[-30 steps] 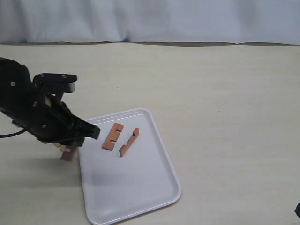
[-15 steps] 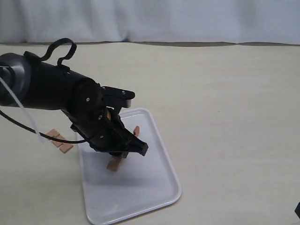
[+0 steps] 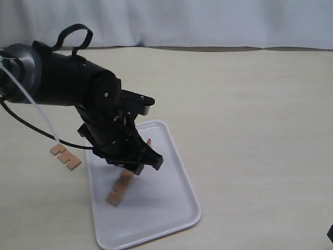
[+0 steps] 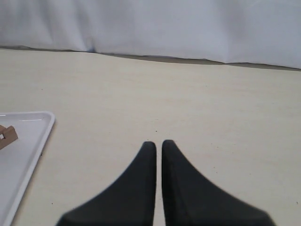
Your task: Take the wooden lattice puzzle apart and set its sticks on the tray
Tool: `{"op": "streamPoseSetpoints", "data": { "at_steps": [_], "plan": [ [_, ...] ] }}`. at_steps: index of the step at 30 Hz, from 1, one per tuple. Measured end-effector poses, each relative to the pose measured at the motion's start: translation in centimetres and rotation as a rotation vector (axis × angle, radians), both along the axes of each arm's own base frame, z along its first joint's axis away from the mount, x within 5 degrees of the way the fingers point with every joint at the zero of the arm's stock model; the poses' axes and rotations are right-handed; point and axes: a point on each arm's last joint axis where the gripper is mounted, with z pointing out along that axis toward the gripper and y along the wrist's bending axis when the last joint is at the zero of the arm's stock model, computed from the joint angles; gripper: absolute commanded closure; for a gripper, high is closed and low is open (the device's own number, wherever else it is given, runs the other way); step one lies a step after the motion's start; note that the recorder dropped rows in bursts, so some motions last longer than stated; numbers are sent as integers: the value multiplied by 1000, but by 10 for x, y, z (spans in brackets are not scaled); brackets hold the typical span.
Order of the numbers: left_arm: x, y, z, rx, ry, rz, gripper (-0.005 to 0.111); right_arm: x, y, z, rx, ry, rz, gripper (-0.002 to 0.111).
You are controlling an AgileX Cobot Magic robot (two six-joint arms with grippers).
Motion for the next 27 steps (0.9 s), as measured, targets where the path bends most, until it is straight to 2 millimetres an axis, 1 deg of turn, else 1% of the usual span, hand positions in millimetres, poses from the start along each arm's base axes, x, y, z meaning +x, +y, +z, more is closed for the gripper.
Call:
{"op": "streamPoseSetpoints", "data": {
  "at_steps": [4,5,6,7,8,9,10,11,13,14,16,19,21,24,26,27],
  "plan": [
    [0,3,11,36,-2,-27,56,0,0,0,0,0,0,104],
    [-1,5,20,42,-20,-36,56,0,0,0,0,0,0,104],
    [0,8,25,40,-30,-31,56,0,0,0,0,0,0,104],
    [1,15,38,41,-55,-18,56,0,0,0,0,0,0,104],
    [2,19,43,43,-66,-7,56,0,0,0,0,0,0,104],
    [5,30,56,61,-97,21,56,0,0,0,0,0,0,104],
    [6,36,61,72,-112,34,56,0,0,0,0,0,0,104],
    [9,49,73,101,-155,71,56,0,0,0,0,0,0,104],
    [10,69,83,135,-218,133,56,0,0,0,0,0,0,104],
    [10,79,84,151,-242,170,56,0,0,0,0,0,0,104],
    [12,102,76,173,-278,259,56,0,0,0,0,0,0,104],
    [11,133,50,164,-273,377,55,0,0,0,0,0,0,104],
    [9,139,43,163,-268,380,55,0,0,0,0,0,0,104],
    [5,141,39,169,-244,294,55,0,0,0,0,0,0,104],
    [4,138,38,153,-222,230,50,0,0,0,0,0,0,104],
    [3,137,38,147,-216,212,45,0,0,0,0,0,0,104]
  ]
}}
